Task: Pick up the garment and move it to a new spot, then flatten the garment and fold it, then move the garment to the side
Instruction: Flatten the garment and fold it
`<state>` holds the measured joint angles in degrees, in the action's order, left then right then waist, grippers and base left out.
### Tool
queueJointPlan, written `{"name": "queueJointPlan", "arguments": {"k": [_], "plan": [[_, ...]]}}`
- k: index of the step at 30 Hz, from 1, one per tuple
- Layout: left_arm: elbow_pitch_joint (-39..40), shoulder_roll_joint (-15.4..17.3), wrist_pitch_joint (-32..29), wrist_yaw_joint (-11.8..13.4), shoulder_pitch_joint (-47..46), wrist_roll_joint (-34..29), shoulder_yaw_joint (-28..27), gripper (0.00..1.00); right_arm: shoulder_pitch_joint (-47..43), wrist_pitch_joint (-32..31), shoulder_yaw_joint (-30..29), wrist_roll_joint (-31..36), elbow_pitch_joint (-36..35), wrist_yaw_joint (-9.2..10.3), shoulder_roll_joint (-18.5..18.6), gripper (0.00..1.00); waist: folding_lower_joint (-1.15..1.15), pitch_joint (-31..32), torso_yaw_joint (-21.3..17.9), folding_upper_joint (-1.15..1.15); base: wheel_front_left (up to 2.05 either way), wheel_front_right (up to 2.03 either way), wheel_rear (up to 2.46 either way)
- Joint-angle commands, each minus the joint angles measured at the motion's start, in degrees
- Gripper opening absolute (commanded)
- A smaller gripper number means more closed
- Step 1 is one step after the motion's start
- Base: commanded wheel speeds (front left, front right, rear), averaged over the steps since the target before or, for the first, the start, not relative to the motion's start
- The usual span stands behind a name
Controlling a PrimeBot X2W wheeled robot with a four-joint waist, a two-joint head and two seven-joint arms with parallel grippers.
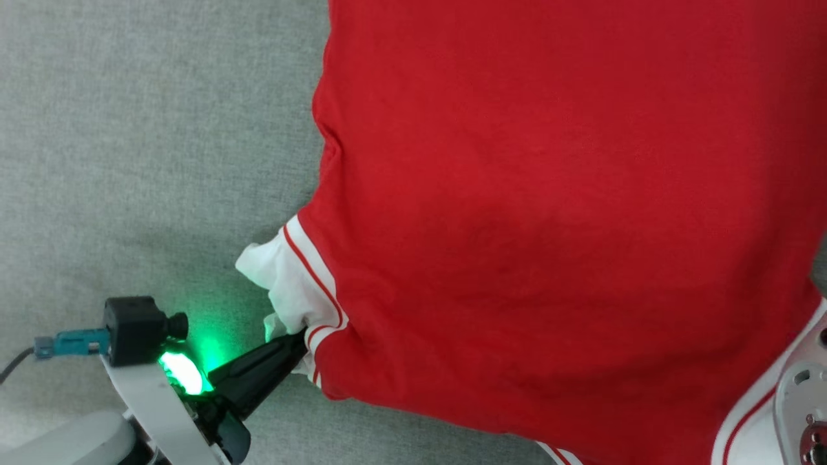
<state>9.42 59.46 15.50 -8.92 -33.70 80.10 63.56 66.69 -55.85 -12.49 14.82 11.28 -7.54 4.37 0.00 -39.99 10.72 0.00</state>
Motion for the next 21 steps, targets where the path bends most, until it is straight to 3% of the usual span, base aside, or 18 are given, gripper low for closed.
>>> {"name": "queueJointPlan", "arguments": {"k": [1, 6, 7, 8, 9, 17, 21], "plan": [[-5.8, -0.4, -0.7, 2.6, -0.1, 1.7, 0.9, 0.0, 0.7, -1.4, -1.4, 0.6, 1.0, 0.11, -0.6, 1.0, 0.0, -1.1, 1.0, 0.0, 0.0, 0.0, 0.0], [-5.8, -0.3, -0.7, 2.6, -0.7, 1.9, 1.4, 0.0, -0.6, -4.4, -2.2, 1.9, 2.1, 0.1, -1.2, 1.0, 0.0, -1.3, 1.0, 0.0, 0.0, 0.0, 0.0], [-5.7, -0.3, -0.7, 2.7, -0.9, 1.9, 1.5, 0.0, -1.0, -4.7, -2.3, 1.9, 2.0, 0.1, -1.3, 0.51, 0.0, -1.3, 1.0, 0.0, 0.0, 0.0, 0.0], [-5.7, -0.2, -0.7, 2.7, -1.1, 1.7, 1.5, 0.0, -1.2, -4.5, -2.4, 1.4, 1.9, 0.1, -1.4, 0.19, 0.0, -1.3, 1.0, 0.0, 0.0, 0.0, 0.0], [-5.7, -0.2, -0.7, 2.7, -1.3, 1.5, 1.2, 0.0, -1.2, -3.8, -2.8, 1.6, 1.4, 0.1, -1.4, 0.0, 0.0, -1.4, 1.0, 0.0, 0.0, 0.0, 0.0], [-5.5, 0.8, -0.4, 2.7, -0.1, 1.5, -3.7, 0.0, -2.3, -0.5, -4.4, -2.0, 0.3, 0.11, -1.5, 0.0, 0.0, 3.3, -1.1, 0.0, 0.0, 0.0, 0.0], [-4.5, 0.8, -0.4, 2.1, 3.0, 1.9, -5.8, 0.0, -6.6, -0.7, -0.5, -5.9, -1.6, 0.11, 1.1, 0.0, 0.0, 7.6, -3.1, 0.0, 0.0, 0.0, 0.0]]}}
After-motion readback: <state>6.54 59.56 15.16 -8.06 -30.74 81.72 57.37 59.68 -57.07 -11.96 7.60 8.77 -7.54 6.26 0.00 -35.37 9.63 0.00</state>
